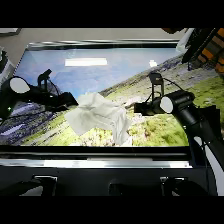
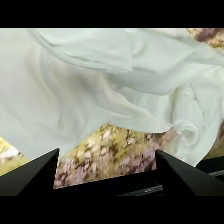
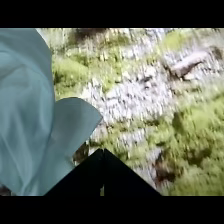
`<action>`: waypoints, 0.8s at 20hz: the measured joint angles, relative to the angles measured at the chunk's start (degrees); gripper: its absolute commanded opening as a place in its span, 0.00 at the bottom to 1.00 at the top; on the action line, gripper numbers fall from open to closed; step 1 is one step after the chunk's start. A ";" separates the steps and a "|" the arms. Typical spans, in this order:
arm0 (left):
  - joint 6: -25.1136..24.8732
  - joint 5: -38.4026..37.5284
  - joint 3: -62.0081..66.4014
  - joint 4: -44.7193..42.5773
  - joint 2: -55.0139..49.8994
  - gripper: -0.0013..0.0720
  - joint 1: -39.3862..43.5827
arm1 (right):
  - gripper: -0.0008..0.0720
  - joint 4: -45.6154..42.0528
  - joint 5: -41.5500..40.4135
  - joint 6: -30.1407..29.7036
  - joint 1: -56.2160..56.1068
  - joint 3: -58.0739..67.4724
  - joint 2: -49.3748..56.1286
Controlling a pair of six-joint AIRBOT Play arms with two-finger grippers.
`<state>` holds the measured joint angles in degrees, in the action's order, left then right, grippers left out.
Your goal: Fold the clothes and pants, and hang the long-sleeved shirts on hangers.
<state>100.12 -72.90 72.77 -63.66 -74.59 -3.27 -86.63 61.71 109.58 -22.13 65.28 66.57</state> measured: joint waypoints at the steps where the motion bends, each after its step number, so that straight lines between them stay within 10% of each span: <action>1: 0.00 -0.79 0.00 -1.09 0.31 0.93 -0.76 | 0.18 2.01 0.11 0.15 0.92 0.04 -0.33; 4: -0.04 -2.12 0.00 -2.80 0.74 0.93 -1.88 | 0.51 9.57 0.22 -0.55 9.33 -0.20 0.04; 10: -0.02 -2.99 0.00 -4.09 0.96 0.93 -2.54 | 0.61 40.28 3.96 -20.35 24.96 -6.49 11.43; 16: -0.02 -3.02 0.00 -4.26 0.96 0.92 -2.60 | 0.61 49.75 3.08 -31.21 23.54 -8.26 21.90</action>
<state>100.09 -75.92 72.77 -67.92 -73.63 -5.87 -36.88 64.79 78.37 1.41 57.01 88.47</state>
